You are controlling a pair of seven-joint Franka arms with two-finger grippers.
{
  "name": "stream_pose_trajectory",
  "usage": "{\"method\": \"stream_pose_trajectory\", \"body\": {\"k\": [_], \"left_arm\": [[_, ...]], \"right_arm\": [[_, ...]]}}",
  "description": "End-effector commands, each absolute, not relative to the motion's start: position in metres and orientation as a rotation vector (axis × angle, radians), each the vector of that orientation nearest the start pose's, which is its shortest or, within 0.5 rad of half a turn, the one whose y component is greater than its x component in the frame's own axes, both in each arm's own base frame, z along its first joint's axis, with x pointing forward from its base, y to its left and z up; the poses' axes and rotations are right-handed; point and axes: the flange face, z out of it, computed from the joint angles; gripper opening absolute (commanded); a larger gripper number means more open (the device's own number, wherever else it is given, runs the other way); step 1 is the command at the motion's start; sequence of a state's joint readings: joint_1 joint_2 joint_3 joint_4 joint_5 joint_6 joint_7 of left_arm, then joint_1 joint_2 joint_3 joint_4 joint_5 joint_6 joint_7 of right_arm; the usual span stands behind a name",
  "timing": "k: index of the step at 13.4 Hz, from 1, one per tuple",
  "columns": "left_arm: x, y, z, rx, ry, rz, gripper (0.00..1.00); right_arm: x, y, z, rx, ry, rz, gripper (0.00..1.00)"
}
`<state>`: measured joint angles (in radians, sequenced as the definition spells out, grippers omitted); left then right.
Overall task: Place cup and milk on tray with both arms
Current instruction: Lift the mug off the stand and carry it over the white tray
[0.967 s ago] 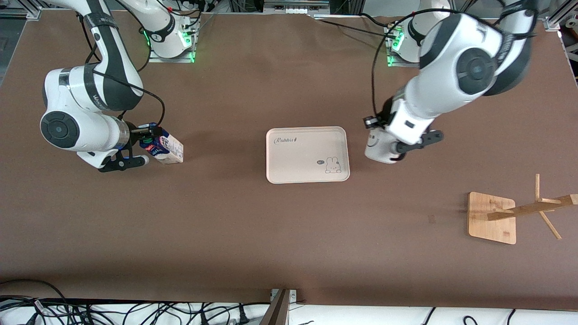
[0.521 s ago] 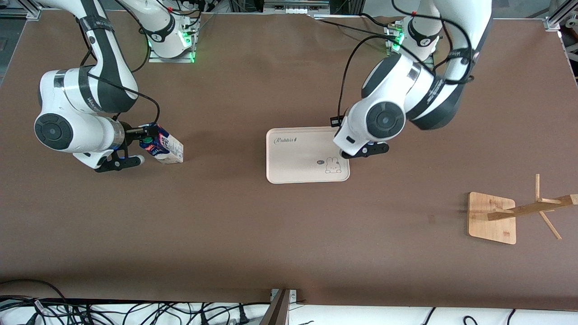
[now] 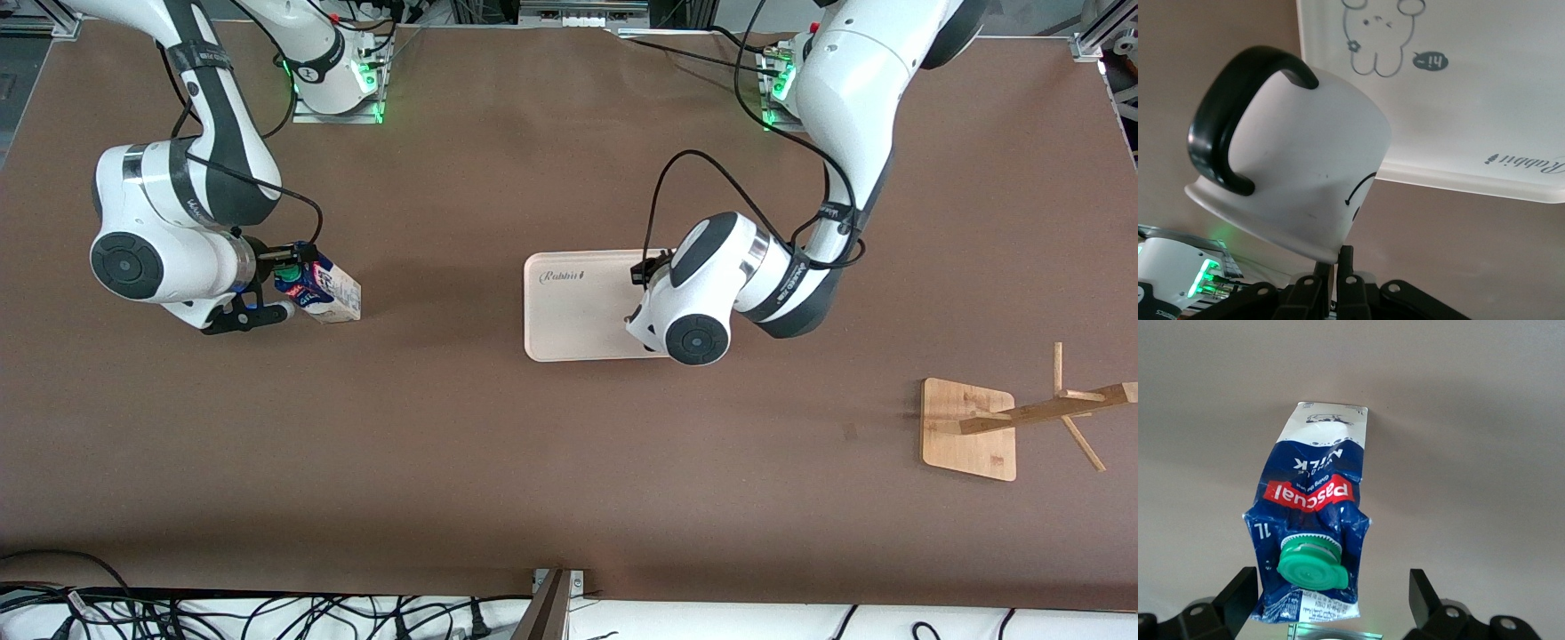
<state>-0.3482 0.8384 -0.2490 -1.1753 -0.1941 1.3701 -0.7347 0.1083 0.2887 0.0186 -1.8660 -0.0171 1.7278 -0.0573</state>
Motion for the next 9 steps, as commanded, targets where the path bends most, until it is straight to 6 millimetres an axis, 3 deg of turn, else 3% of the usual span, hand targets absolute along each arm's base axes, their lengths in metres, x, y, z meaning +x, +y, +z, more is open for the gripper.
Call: {"method": "stream_pose_trajectory", "body": {"k": [1, 5, 7, 9], "left_arm": [[0.573, -0.379, 0.245, -2.859, -0.309, 1.275, 0.00], [0.560, -0.395, 0.210, -2.828, -0.314, 1.294, 0.00], [0.560, -0.394, 0.208, -2.826, -0.316, 1.292, 0.00], [0.560, -0.391, 0.203, -2.822, -0.299, 1.290, 0.99]], "right_arm": [[0.563, 0.071, 0.337, -3.076, -0.332, 0.659, 1.00], [0.563, 0.072, 0.333, -3.071, -0.330, 0.670, 1.00], [0.563, 0.073, 0.332, -3.069, -0.331, 0.672, 0.90], [0.562, 0.078, 0.331, -3.064, -0.344, 0.669, 0.66]]}}
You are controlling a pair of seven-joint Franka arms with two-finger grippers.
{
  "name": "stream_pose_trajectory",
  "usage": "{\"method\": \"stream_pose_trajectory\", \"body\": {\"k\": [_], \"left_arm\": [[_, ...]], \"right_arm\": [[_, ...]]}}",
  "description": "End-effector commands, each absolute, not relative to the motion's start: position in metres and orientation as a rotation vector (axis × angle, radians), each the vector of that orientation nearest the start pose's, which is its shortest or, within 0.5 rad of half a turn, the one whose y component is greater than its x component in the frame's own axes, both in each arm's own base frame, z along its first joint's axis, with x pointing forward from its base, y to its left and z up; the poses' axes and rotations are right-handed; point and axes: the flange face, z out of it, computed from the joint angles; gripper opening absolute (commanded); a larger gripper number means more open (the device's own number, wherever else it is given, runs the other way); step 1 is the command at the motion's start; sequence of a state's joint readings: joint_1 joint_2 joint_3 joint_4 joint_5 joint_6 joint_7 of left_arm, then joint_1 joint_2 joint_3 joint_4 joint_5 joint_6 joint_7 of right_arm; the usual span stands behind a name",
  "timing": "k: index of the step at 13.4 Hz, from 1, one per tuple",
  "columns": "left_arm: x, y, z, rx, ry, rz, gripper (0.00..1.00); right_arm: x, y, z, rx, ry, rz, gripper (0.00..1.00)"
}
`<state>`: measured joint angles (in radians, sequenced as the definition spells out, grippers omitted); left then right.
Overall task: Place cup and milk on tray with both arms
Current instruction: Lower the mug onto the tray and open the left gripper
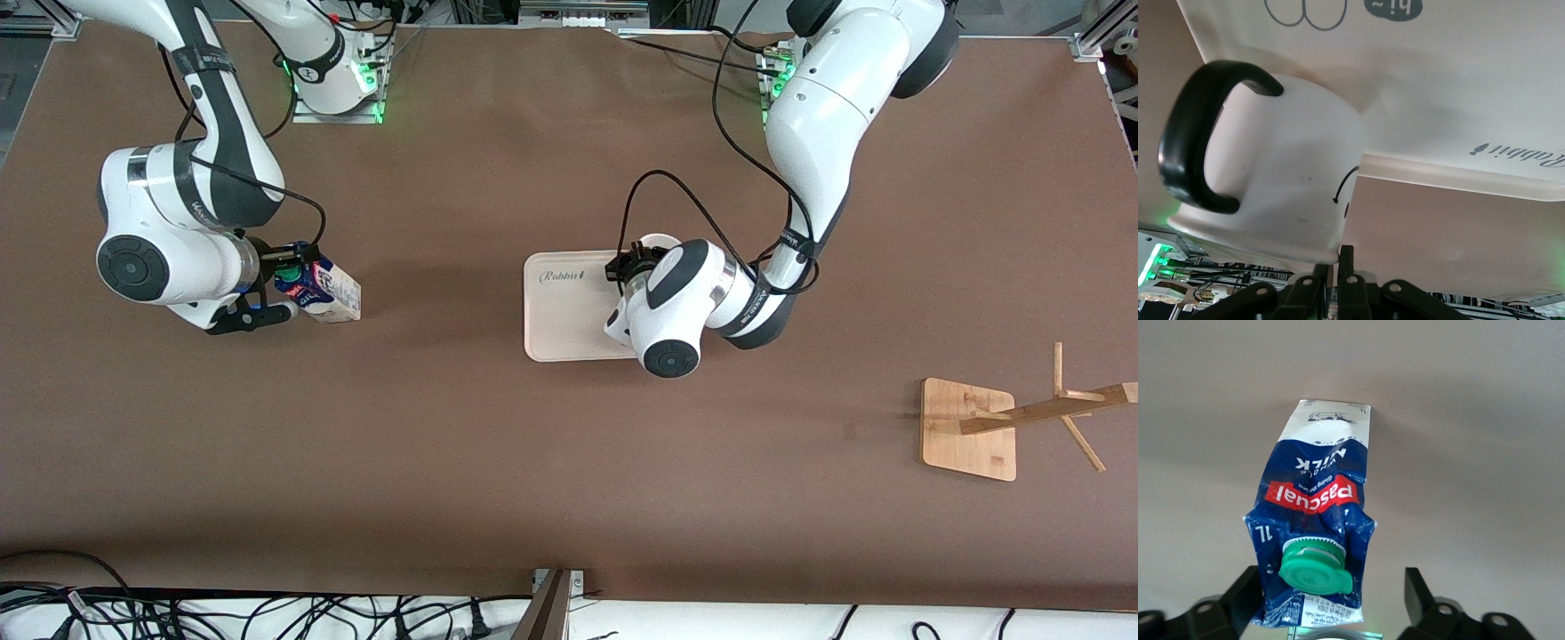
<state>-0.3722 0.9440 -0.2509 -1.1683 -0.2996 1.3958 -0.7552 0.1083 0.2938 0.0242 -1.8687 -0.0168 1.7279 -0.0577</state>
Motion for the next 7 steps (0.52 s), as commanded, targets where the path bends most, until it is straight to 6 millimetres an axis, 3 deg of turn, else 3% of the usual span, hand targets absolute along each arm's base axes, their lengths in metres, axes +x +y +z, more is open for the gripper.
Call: {"method": "stream_pose_trajectory", "body": {"k": [1, 5, 7], "left_arm": [[0.560, -0.392, 0.202, -2.820, -0.297, 1.290, 1.00], [0.567, -0.386, 0.214, -2.837, -0.313, 1.271, 1.00], [0.582, -0.376, 0.253, -2.896, -0.330, 1.214, 1.00]], "right_arm": [[0.562, 0.081, 0.331, -3.064, -0.351, 0.667, 0.60], [0.562, 0.083, 0.324, -3.061, -0.355, 0.666, 0.54], [0.562, 0.087, 0.325, -3.061, -0.360, 0.666, 0.52]]}}
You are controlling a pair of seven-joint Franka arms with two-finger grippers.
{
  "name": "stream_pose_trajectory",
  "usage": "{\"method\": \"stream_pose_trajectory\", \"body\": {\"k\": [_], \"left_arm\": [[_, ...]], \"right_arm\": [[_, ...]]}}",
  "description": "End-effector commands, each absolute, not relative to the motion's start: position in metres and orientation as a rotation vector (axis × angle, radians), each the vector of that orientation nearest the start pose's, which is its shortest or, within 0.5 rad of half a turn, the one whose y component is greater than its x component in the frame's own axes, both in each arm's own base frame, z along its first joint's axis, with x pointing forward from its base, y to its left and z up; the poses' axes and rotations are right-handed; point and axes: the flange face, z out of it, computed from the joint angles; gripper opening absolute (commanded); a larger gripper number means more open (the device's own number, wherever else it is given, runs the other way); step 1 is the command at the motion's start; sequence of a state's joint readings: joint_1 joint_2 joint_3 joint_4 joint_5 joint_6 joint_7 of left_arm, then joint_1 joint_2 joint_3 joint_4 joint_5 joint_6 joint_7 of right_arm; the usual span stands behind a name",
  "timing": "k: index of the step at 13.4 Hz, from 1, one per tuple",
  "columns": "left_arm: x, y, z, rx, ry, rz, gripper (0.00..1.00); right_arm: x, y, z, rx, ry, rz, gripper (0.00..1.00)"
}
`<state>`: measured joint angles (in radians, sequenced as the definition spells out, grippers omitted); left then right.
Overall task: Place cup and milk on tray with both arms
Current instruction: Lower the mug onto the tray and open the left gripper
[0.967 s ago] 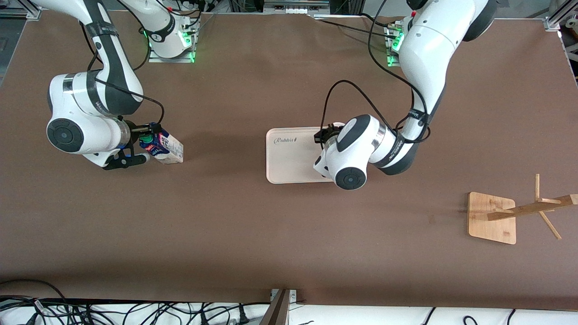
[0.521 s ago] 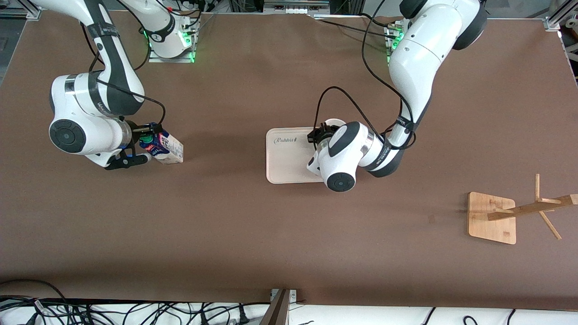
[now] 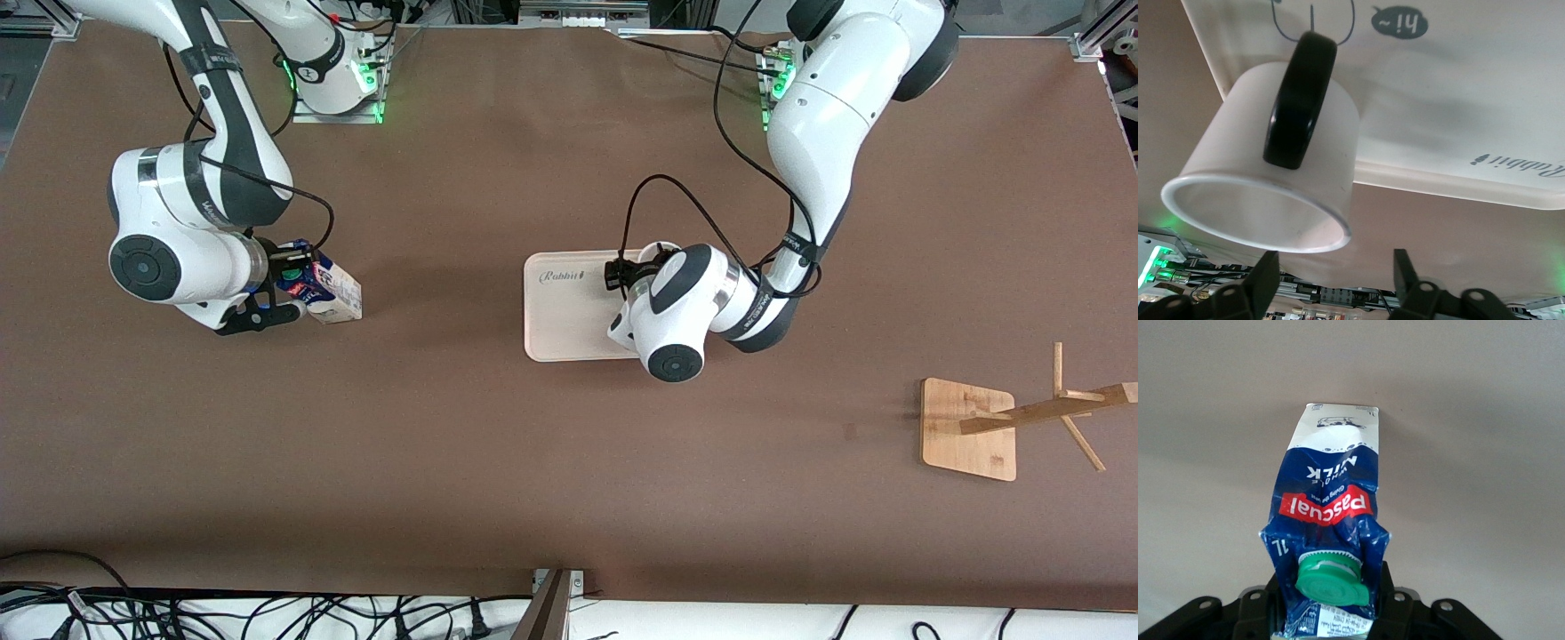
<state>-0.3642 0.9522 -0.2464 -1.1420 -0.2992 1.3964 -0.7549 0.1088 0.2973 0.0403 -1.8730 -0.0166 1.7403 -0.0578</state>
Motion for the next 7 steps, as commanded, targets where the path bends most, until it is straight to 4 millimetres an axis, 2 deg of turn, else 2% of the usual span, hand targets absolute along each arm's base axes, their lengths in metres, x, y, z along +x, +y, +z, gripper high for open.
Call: {"method": "stream_pose_trajectory", "body": {"k": [1, 3, 5, 7], "left_arm": [[0.593, -0.364, 0.284, -2.944, -0.350, 1.168, 1.00], [0.600, -0.354, 0.324, -2.995, -0.282, 1.010, 1.00], [0.609, -0.337, 0.359, -3.032, -0.059, 0.806, 1.00], [0.624, -0.307, 0.382, -2.984, 0.242, 0.617, 1.00]], "right_arm": [[0.561, 0.095, 0.329, -3.061, -0.372, 0.664, 0.48], [0.561, 0.098, 0.333, -3.062, -0.377, 0.657, 0.45], [0.562, 0.099, 0.335, -3.064, -0.377, 0.652, 0.42], [0.563, 0.099, 0.345, -3.061, -0.376, 0.669, 0.42]]}}
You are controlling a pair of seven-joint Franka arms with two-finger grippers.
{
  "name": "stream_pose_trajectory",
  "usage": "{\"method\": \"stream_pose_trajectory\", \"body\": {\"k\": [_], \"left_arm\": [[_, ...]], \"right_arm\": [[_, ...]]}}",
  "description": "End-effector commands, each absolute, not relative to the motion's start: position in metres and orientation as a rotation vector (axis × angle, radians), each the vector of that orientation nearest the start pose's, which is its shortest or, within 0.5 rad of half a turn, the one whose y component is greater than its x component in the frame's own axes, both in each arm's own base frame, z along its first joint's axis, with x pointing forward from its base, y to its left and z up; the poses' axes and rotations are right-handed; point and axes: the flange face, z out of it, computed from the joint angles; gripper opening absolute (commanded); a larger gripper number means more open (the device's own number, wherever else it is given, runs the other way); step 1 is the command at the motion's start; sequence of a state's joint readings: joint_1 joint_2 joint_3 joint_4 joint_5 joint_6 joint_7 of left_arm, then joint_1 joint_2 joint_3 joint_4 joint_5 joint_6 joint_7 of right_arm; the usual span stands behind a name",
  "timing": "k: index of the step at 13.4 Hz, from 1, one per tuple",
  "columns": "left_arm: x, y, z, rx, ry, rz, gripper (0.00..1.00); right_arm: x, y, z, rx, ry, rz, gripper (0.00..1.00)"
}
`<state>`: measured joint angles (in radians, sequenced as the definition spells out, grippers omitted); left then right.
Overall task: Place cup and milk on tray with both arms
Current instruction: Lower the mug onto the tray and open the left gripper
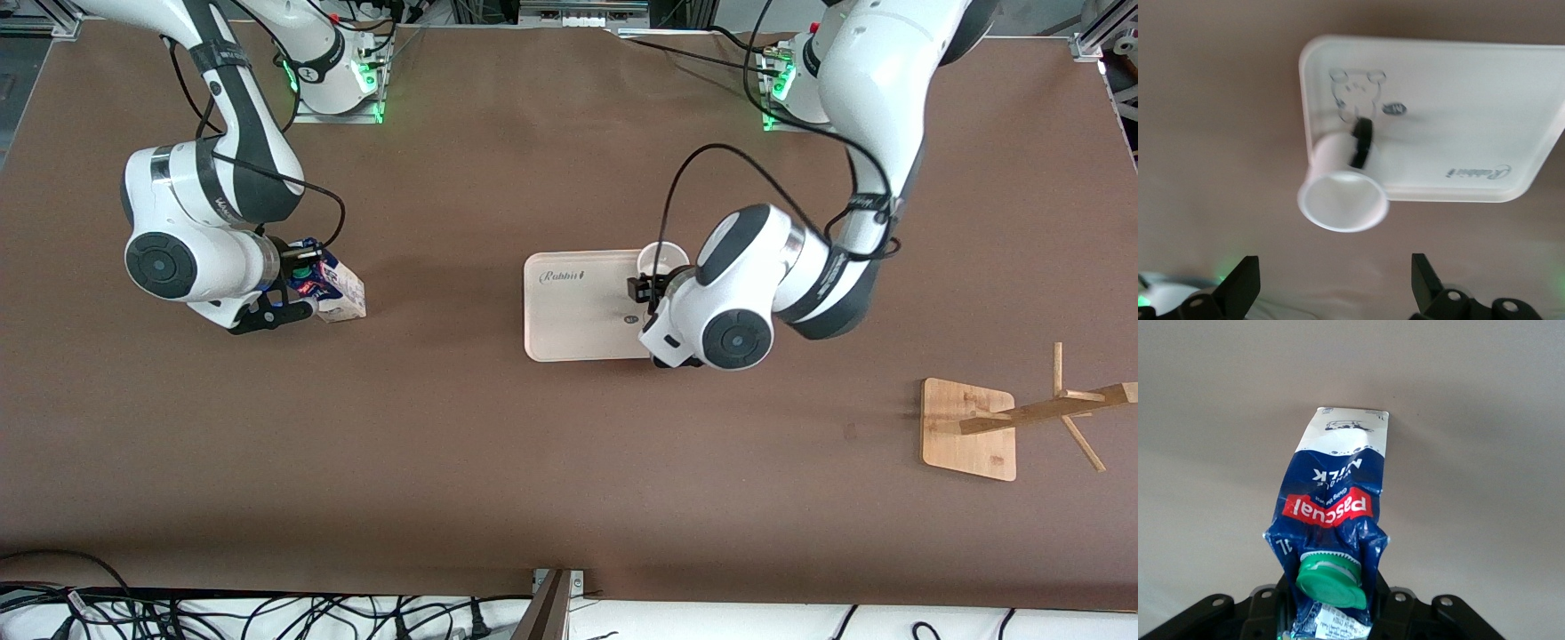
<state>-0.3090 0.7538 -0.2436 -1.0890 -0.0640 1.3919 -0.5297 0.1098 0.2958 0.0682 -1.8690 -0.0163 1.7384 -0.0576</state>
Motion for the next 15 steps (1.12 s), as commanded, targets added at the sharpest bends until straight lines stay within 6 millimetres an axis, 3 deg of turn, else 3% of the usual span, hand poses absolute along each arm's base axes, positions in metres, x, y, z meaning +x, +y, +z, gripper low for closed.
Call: {"method": "stream_pose_trajectory", "body": {"k": [1, 4, 7, 9, 10, 12, 15], "left_arm": [[0.632, -0.293, 0.401, -2.966, 0.334, 0.523, 1.00], [0.659, -0.230, 0.453, -3.035, 0.278, 0.339, 1.00], [0.659, -0.187, 0.512, -3.093, 0.280, 0.198, 1.00], [0.656, -0.157, 0.539, -3.123, 0.305, 0.142, 1.00], [0.644, -0.149, 0.557, -3.158, 0.281, 0.108, 1.00], [0.610, -0.110, 0.570, -3.157, 0.145, 0.055, 1.00], [0.569, -0.059, 0.580, -3.136, -0.004, 0.052, 1.00]], "right_arm": [[0.565, 0.099, 0.353, -3.059, -0.376, 0.683, 0.42], [0.567, 0.096, 0.378, -3.046, -0.369, 0.752, 0.42], [0.567, 0.098, 0.397, -3.033, -0.368, 0.799, 0.42], [0.566, 0.103, 0.404, -2.989, -0.356, 0.813, 0.42], [0.565, 0.105, 0.411, -2.989, -0.361, 0.809, 0.42], [0.558, 0.131, 0.431, -2.984, -0.337, 0.776, 0.42], [0.542, 0.189, 0.447, -3.036, -0.215, 0.752, 0.42]]}}
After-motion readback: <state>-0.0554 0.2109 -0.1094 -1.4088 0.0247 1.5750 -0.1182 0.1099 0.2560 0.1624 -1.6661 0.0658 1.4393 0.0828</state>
